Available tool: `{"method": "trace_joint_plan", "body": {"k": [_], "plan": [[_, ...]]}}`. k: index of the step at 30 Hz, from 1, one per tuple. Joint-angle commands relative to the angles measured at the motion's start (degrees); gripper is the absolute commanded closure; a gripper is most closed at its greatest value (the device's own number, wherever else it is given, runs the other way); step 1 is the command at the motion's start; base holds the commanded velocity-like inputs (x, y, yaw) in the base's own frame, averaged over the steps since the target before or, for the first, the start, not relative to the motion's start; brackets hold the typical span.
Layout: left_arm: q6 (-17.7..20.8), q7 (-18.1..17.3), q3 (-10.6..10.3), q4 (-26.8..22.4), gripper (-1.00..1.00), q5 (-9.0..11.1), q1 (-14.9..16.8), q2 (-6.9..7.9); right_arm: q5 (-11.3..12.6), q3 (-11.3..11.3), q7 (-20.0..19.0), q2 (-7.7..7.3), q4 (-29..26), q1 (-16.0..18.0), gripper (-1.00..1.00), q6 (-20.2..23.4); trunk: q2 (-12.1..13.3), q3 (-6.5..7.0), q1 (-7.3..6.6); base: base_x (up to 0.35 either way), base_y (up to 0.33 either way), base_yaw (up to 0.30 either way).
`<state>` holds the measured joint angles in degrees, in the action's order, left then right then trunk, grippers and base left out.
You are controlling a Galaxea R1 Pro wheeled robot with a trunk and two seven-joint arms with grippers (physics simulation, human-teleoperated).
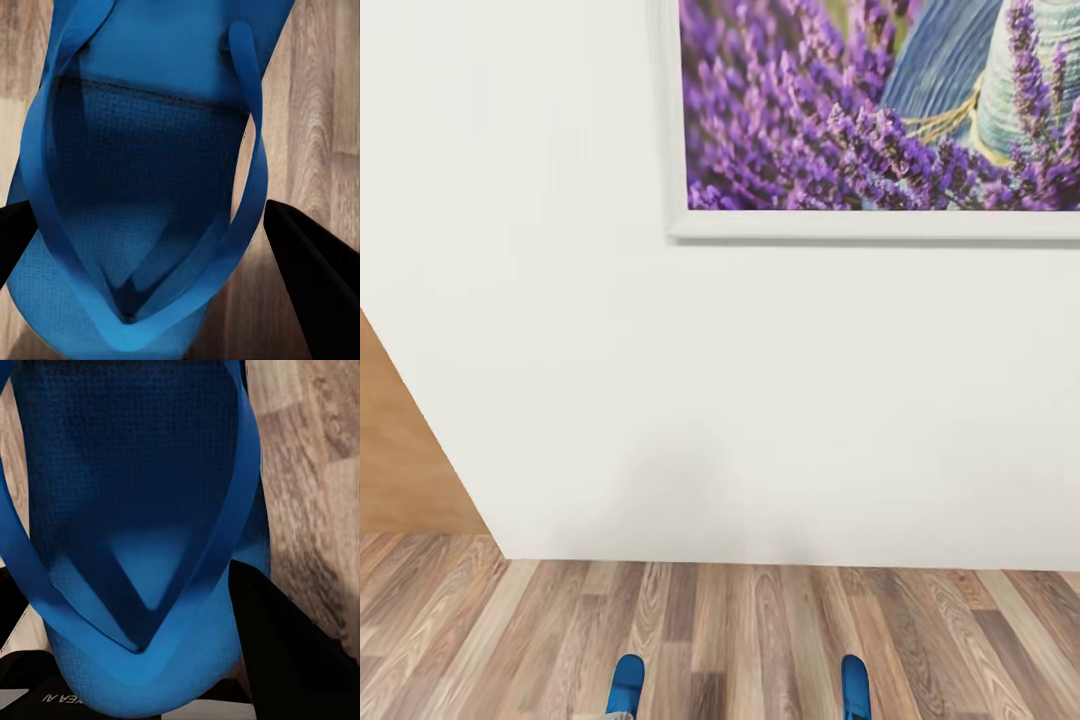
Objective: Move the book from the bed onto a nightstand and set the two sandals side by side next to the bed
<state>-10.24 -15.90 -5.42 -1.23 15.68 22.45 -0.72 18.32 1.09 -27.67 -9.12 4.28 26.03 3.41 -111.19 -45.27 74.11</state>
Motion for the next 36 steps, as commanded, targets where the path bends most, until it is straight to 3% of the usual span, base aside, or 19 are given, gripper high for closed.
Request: {"method": "trace_joint_plan", "body": {"k": [1,15,36], "plan": [[-0.22,-0.18,-0.47,0.09,1.00,0.58,0.05,0.00,0.58,0.14,-0.28,-0.02,0.12,0.07,1.00,0.35,-0.02,-0.05,0.03,0.320,0.000,0.112],[-0.22,-0.18,-0.47,0.09,1.00,0.58,0.05,0.01,0.58,0.15,-0.28,-0.02,0.12,0.07,1.00,0.36,-0.02,-0.05,0.03,0.277,0.000,0.270],[-0.22,-0.18,-0.47,0.09,1.00,0.58,0.05,-0.02,0.58,0.14,-0.28,-0.02,0.12,0.07,1.00,0.35,-0.02,-0.05,0.03,0.010,0.000,0.295]]}}
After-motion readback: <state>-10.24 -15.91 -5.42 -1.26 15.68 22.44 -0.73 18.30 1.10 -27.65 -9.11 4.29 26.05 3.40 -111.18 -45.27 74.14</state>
